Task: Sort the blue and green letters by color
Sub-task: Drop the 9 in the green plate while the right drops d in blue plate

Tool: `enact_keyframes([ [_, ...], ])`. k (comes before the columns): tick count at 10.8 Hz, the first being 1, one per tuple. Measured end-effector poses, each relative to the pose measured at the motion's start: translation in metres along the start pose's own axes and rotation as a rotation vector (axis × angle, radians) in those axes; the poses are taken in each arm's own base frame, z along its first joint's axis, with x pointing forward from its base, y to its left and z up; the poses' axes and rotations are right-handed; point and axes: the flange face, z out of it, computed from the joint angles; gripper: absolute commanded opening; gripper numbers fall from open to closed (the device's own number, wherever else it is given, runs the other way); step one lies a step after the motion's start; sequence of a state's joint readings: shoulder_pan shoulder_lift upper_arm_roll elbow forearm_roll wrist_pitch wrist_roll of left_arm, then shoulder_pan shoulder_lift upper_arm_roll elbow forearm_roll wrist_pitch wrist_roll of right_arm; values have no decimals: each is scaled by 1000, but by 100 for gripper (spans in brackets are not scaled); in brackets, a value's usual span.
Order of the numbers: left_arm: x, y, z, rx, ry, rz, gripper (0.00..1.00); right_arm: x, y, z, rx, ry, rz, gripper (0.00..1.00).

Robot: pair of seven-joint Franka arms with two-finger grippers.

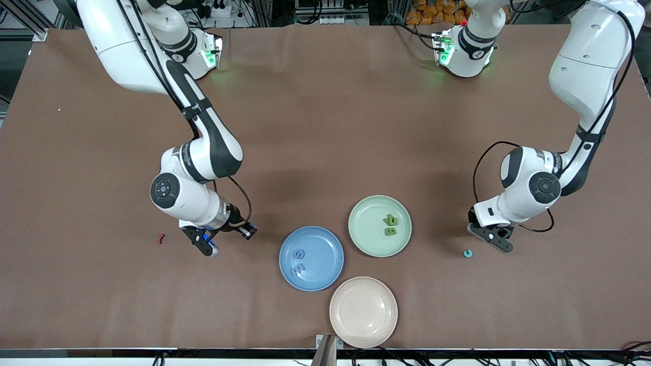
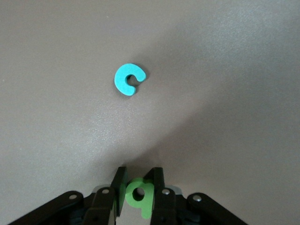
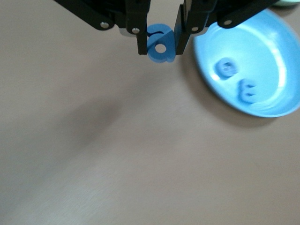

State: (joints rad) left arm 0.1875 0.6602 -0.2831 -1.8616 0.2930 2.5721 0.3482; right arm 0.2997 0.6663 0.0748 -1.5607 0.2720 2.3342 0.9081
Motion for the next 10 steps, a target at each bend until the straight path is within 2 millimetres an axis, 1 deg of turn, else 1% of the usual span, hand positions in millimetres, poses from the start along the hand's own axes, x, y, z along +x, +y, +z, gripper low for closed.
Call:
enact_keyframes([
  [1, 0, 0, 0, 0, 0, -18, 0, -4, -12, -3, 36, -20, 40, 0],
  [2, 1, 2, 0, 0, 2, -37, 0, -12, -28, -8, 70, -29, 90, 0],
  [4, 12, 14, -4, 2, 11, -67, 0, -34, -69, -14, 155, -17, 197, 0],
  [5, 20, 22, -8, 9, 14, -87, 0, -43, -85, -12, 204, -5, 236, 22],
  [6, 31, 30, -15, 21, 13, -117, 0, -48, -93, -8, 237, 4, 255, 75],
  [7, 43, 41, -25, 35, 11, -150, 0, -49, -96, -3, 248, 7, 264, 100],
  [8, 55, 55, -34, 42, 7, -189, 0, -48, -96, 1, 247, 6, 269, 100],
  [10, 77, 91, -45, 56, 8, -261, 0, -56, -98, 5, 243, 2, 259, 100],
])
